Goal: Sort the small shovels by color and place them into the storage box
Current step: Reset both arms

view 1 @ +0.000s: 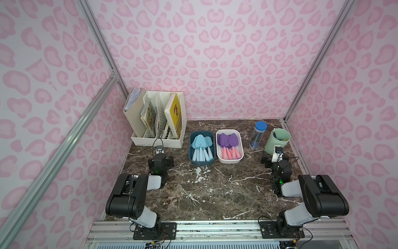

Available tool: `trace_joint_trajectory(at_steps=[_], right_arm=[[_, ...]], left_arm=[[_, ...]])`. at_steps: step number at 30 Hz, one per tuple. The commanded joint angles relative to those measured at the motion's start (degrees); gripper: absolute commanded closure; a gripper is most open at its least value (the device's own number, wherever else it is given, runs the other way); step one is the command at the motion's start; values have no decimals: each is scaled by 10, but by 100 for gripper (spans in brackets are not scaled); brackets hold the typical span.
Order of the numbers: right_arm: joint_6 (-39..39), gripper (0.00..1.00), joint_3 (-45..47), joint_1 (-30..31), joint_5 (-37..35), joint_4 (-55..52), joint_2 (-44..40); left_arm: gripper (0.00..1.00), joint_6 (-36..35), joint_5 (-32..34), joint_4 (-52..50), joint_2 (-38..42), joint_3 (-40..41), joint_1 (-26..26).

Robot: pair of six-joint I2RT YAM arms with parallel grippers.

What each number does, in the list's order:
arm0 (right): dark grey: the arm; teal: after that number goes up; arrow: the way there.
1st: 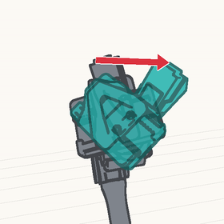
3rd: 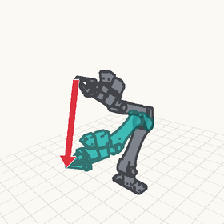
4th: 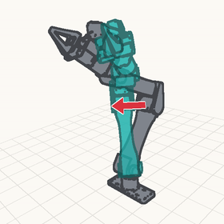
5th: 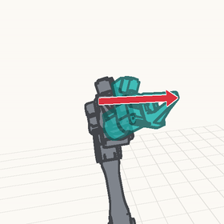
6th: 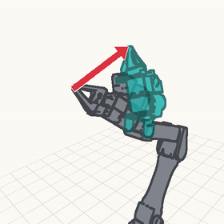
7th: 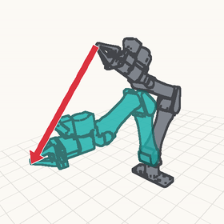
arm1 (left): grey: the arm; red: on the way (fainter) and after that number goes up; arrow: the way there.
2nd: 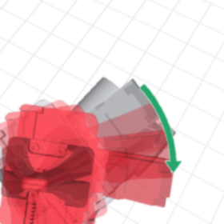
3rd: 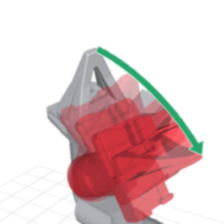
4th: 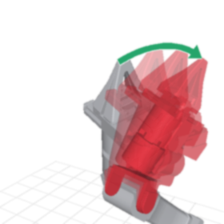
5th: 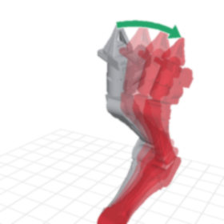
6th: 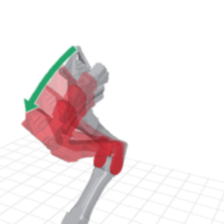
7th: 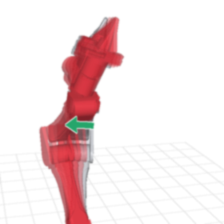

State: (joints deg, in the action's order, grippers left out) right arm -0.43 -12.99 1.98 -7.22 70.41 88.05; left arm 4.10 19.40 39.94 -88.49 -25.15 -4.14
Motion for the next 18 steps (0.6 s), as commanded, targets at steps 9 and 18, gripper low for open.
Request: trace_joint_trajectory(at_steps=[9,18], right_arm=[[-10,1,-4,-5,11,8,-3],[-11,1,-5,-6,12,6,-1]], left_arm=[[1,-3,-33,16,8,-8,16],[1,-2,-42,10,7,-10,20]])
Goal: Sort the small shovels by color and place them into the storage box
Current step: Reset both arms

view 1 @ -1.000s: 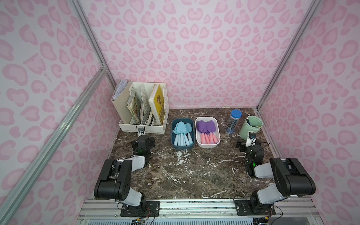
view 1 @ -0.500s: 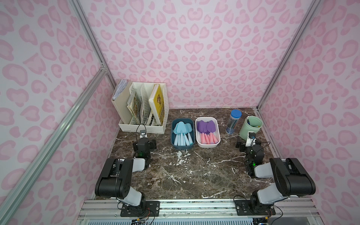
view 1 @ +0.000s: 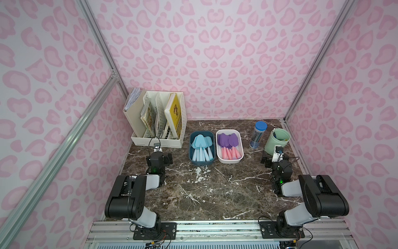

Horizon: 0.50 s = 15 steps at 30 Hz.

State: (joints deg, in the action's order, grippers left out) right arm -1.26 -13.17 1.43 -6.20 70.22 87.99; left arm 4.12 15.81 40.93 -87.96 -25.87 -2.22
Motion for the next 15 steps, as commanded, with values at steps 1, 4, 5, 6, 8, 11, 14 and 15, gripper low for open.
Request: trace_joint_trajectory(at_steps=[1,4,5,6,8,11,14,15], right_arm=[[-2,1,-4,-2,5,6,-1],[-3,1,-3,-3,7,7,-2],[-3,1,-3,-3,8,7,-2],[-3,1,-3,-3,8,7,-2],[-3,1,-3,-3,8,7,-2],[-3,1,-3,-4,8,7,-2],[-3,1,-3,-3,8,7,-2],[-3,1,-3,-3,8,8,-2]], left_arm=[[1,-2,-5,1,2,-4,1],[1,-2,-6,1,2,-4,1],[1,-2,-6,1,2,-4,1],[1,-2,-6,1,3,-4,1],[1,-2,-6,0,2,-3,2],[1,-1,-8,-1,2,-5,2],[1,-1,-10,-1,2,-5,3],[1,-1,-10,-1,2,-5,3]])
